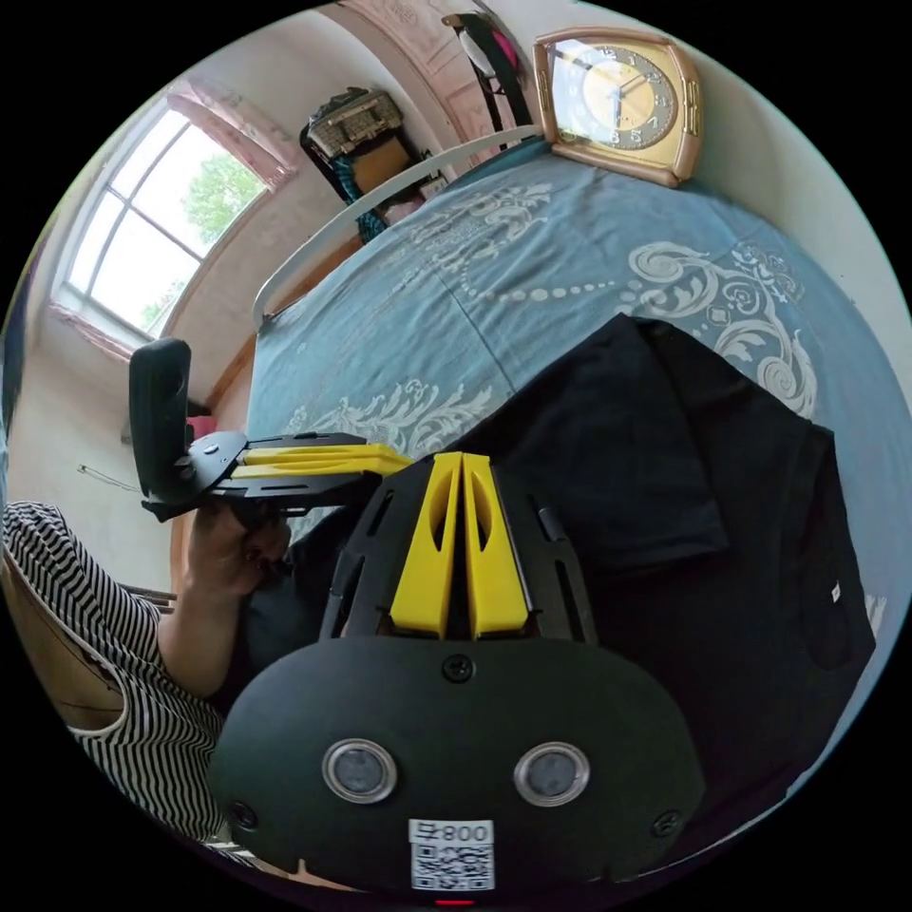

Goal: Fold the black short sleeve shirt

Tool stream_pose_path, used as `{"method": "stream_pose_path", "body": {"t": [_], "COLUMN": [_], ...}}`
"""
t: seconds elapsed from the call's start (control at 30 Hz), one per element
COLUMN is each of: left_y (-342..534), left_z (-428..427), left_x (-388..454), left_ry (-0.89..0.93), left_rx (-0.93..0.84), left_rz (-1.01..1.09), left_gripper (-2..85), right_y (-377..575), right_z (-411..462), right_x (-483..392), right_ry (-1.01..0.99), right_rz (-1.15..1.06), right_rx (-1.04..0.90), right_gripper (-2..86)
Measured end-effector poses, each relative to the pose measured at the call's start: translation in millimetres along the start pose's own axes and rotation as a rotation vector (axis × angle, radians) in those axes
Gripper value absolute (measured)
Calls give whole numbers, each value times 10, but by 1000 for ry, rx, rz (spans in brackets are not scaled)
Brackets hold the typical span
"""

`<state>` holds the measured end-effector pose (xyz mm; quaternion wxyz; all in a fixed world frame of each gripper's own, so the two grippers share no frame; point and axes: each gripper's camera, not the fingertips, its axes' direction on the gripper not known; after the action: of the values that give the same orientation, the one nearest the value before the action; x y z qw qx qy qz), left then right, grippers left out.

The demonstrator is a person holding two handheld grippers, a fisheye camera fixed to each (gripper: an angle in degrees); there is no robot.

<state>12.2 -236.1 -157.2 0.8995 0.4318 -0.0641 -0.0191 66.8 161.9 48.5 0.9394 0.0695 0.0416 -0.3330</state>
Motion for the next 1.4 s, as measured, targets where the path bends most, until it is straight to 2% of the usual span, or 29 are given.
{"method": "stream_pose_path", "body": {"t": [0.13, 0.3, 0.43, 0.57, 0.73, 1.0, 1.2, 1.4], "left_y": [82, 216, 335, 460, 702, 1077, 1481, 2173], "left_z": [11, -174, -279, -509, -813, -1218, -1760, -2313], "left_x": [38, 59, 57, 41, -68, -41, -170, -414], "left_ry": [-23, -56, -59, -87, 79, 274, 447, 395], "left_rx": [-74, -50, -67, -8, 116, 104, 62, -76], "left_rz": [20, 27, 31, 28, 15, 11, -32, -103], "left_gripper": [2, 1, 2, 2, 1, 2, 3, 12], "right_y": [405, 996, 1568, 2161, 3460, 5791, 7300, 8566], "right_z": [294, 225, 595, 448, 410, 271, 259, 440], "right_x": [-9, -10, 42, 2, 27, -97, -196, -403], "right_ry": [18, 9, 29, 51, -8, -60, -115, -87], "right_rz": [23, 63, 118, 163, 307, 634, 832, 936], "right_rx": [-7, 121, -4, 96, 32, 1, 84, 106], "right_gripper": [1, 1, 1, 1, 0, 0, 1, 2]}}
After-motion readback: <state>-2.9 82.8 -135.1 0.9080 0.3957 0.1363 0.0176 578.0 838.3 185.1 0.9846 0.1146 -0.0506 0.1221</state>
